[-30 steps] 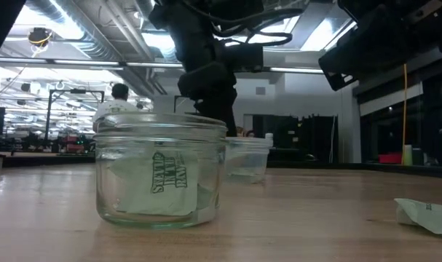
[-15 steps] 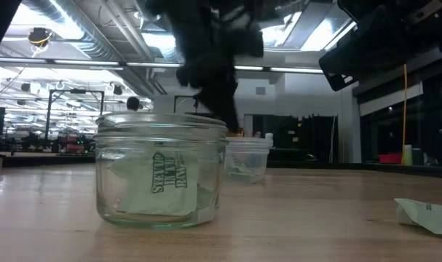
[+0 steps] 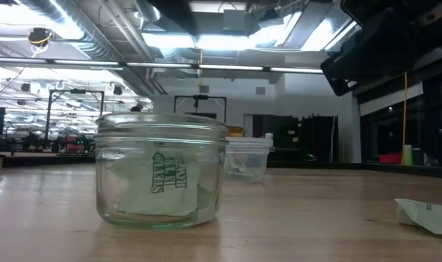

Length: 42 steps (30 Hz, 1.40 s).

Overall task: Pick and place Stevia / Truvia into bins
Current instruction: Put the stevia packet into the transparent glass container

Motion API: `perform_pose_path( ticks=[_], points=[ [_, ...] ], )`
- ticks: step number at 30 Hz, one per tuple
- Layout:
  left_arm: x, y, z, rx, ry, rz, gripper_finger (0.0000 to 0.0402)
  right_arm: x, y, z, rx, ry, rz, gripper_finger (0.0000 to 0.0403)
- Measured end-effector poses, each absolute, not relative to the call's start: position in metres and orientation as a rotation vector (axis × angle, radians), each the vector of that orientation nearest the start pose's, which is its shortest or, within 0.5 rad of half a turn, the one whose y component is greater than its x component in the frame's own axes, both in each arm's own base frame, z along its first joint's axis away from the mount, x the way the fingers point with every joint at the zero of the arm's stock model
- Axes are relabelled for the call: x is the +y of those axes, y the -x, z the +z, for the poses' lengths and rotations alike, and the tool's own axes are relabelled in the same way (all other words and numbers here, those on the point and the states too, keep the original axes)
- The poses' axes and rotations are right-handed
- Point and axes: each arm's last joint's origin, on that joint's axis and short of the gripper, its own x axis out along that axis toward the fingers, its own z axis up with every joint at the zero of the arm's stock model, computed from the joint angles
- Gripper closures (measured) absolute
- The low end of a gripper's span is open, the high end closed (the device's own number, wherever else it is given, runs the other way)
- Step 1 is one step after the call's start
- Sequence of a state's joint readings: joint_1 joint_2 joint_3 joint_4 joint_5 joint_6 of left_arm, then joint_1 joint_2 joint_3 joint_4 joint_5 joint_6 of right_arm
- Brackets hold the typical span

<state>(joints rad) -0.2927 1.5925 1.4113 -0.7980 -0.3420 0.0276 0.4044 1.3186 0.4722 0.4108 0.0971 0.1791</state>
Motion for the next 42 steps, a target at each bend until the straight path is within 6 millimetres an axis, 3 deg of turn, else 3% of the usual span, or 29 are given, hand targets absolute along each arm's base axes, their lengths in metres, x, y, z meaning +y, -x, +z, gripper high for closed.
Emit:
perform_pose_path(
  ticks=[6, 15, 20, 26, 32, 37, 42],
  points=[
    [-0.091, -0.277, 0.284, 0.861, -0.275, 0.065, 0.0398, 0.097, -0.234, 0.169, 0.441, -0.057, 0.230, 0.0391],
    [-0.086, -0.228, 0.220, 0.574, -0.177, 0.006, 0.0399, 0.097, -0.234, 0.167, 0.452, -0.082, 0.221, 0.0391],
    [-0.076, -0.206, 0.199, 0.491, -0.095, 0.024, 0.0400, 0.097, -0.234, 0.167, 0.464, -0.141, 0.204, 0.0391],
    [-0.070, -0.191, 0.175, 0.362, -0.144, -0.003, 0.0397, 0.104, -0.231, 0.166, 0.498, -0.192, 0.206, 0.0399],
    [-0.064, -0.179, 0.159, 0.273, -0.157, 0.006, 0.0399, 0.114, -0.240, 0.184, 0.569, -0.178, 0.099, 0.0401],
    [-0.058, -0.180, 0.160, 0.242, -0.169, 0.096, 0.0397, 0.138, -0.253, 0.197, 0.670, -0.158, 0.080, 0.0401],
    [-0.054, -0.183, 0.166, 0.188, -0.192, 0.106, 0.0400, 0.163, -0.264, 0.193, 0.784, -0.131, 0.046, 0.0401]
  ],
)
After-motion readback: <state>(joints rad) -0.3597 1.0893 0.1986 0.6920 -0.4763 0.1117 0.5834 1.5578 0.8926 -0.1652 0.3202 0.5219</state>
